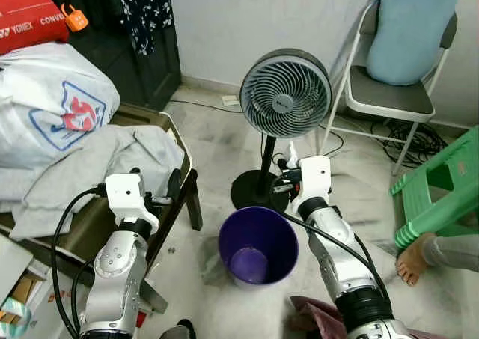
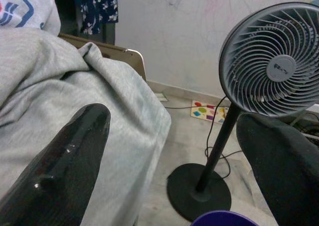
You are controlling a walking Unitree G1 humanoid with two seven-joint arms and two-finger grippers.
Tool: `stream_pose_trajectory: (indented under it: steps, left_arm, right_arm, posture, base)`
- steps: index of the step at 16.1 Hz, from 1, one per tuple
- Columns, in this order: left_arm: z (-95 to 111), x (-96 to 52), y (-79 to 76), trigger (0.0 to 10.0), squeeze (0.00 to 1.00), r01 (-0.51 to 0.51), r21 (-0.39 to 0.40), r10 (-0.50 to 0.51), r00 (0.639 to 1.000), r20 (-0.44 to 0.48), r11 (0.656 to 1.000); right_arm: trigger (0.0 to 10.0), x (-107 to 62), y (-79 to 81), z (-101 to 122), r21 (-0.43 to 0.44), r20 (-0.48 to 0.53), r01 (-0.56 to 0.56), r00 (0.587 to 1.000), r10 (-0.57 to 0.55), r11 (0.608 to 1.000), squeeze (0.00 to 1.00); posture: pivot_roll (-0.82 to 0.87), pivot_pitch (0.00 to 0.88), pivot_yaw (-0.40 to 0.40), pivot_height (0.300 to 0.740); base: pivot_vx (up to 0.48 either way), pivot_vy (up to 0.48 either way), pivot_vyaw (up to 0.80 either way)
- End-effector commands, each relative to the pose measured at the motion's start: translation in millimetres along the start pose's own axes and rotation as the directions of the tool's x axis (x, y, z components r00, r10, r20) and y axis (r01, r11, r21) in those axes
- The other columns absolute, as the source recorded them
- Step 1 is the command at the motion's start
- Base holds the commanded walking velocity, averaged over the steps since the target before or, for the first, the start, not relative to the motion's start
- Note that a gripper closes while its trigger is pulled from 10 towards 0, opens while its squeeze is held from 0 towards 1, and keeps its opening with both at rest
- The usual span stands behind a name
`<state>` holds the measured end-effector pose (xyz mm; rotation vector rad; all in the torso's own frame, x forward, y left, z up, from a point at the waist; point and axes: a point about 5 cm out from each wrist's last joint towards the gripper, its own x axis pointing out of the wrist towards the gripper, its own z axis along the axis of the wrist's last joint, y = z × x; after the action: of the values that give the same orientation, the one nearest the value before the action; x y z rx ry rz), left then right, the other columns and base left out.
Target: Clean up the room
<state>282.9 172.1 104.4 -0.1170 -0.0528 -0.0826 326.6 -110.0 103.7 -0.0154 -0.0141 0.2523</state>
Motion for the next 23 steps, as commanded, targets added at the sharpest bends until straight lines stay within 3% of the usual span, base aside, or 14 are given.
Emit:
stream_pose_trajectory:
  steps: [1,6,14,17,20,23]
  left_arm:
    - [1.5,0.8,-0.5,10.0,0.0,0.014,0.006,-0.014,1.0,0.005,1.0]
    - [0.8,0.9,-0.6,10.0,0.0,0.014,0.004,-0.014,1.0,0.001,1.0]
    - [6.1,-0.1,0.7,10.0,0.0,0.04,0.02,-0.04,0.999,0.029,0.999]
    - [15.0,-14.9,-4.9,10.0,0.0,0.212,0.086,-0.217,0.975,0.046,0.973]
    - [11.3,-35.7,-0.6,10.0,0.0,0.332,0.164,-0.331,0.943,-0.036,0.929]
    - [11.5,-56.7,-1.9,10.0,0.0,0.426,0.161,-0.413,0.904,-0.109,0.89]
  right_arm:
    - [10.0,1.1,-1.3,0.3,0.001,-0.001,0.004,1.0,-0.004,1.0,0.0]
    - [10.0,1.6,-1.1,-0.4,0.002,-0.005,0.004,1.0,-0.004,1.0,0.0]
    - [10.0,5.1,-0.5,0.8,-0.004,-0.006,0.017,1.0,-0.017,1.0,0.0]
    - [10.0,4.8,3.3,-1.2,0.027,-0.029,0.03,0.999,-0.029,0.999,0.0]
    - [10.0,7.3,17.3,-7.8,0.001,-0.068,0.03,0.997,-0.03,1.0,0.0]
    - [10.0,7.0,15.0,-26.3,-0.019,-0.178,0.162,0.971,-0.163,0.987,0.0]
  posture:
    - [-0.01,0.139,-0.04,0.74]
    - [-0.01,0.139,-0.04,0.74]
    - [0.0,0.142,-0.042,0.74]
    - [0.03,0.158,-0.055,0.74]
    - [0.06,0.195,-0.049,0.74]
    - [0.08,0.248,-0.008,0.74]
  base:
    - [0.356,0.0,0.0]
    - [0.332,0.0,0.0]
    - [0.0,0.0,0.0]
    - [0.0,0.0,0.0]
    - [0.0,0.0,0.0]
    - [0.0,0.0,0.0]
